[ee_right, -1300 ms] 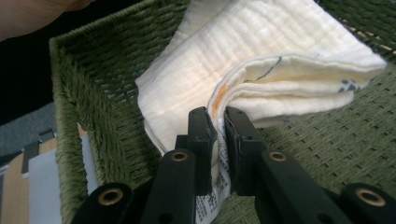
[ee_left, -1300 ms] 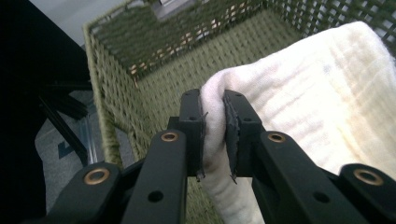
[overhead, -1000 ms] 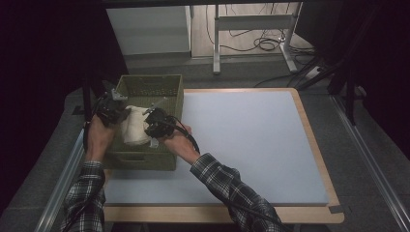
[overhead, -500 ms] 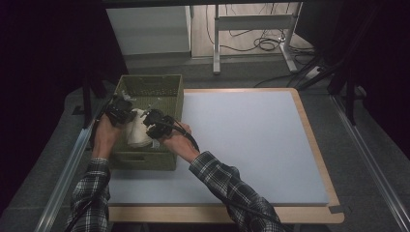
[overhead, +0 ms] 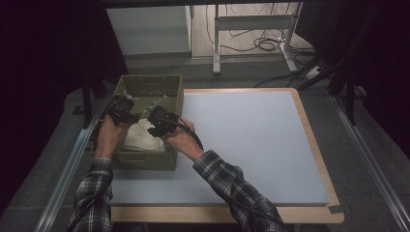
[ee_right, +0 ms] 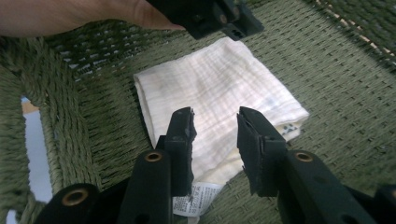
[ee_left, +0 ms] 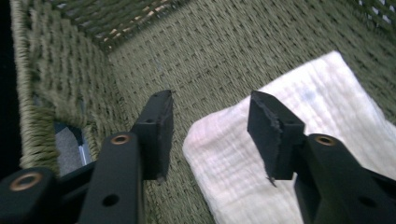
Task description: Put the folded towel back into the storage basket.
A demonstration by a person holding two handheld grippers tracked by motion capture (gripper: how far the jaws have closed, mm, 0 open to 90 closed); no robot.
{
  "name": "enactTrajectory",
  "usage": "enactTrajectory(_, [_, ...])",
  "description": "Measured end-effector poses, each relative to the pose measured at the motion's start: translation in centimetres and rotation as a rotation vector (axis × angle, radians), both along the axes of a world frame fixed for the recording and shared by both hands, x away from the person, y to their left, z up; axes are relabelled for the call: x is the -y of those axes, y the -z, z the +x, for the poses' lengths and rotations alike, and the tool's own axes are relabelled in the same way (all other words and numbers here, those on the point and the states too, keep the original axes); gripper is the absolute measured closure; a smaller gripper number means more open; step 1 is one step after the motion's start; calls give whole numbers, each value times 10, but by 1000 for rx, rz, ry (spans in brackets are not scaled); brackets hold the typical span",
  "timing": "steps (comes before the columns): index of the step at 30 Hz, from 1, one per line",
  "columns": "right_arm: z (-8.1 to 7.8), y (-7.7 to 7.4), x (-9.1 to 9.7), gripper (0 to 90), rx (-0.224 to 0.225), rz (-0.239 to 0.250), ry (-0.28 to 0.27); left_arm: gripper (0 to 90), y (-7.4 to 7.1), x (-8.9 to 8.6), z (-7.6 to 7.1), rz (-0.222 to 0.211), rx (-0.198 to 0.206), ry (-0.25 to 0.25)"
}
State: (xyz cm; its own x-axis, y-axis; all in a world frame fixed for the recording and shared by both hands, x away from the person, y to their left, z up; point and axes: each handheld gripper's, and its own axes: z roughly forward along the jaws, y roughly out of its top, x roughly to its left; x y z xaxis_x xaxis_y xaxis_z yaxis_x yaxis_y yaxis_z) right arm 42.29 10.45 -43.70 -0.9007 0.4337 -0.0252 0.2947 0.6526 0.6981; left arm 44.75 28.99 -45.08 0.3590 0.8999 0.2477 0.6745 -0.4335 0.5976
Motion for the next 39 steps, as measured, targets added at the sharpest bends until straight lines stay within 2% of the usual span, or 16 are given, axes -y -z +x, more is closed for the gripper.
enactTrajectory(11, [-5, -8, 20, 481, 8, 60, -5, 296, 1, -4, -3, -104, 7, -28])
enactTrajectory(21, [-8, -15, 36, 324, -8, 108, -12, 206, -3, -2, -7, -164, 20, -19])
enactTrajectory(29, [-9, -17, 51, 255, -1, 122, -10, 139, -6, 0, -9, -203, 24, -8])
enactTrajectory(30, [-10, -17, 53, 251, -3, 124, -12, 130, -7, 1, -10, -227, 23, -7])
enactTrajectory(36, [-13, -22, 67, 218, 9, 136, -12, 90, -9, 1, -12, -310, 26, 0])
enactTrajectory(39, [-15, -24, 76, 198, 14, 148, -7, 70, -11, 3, -14, -334, 31, 12])
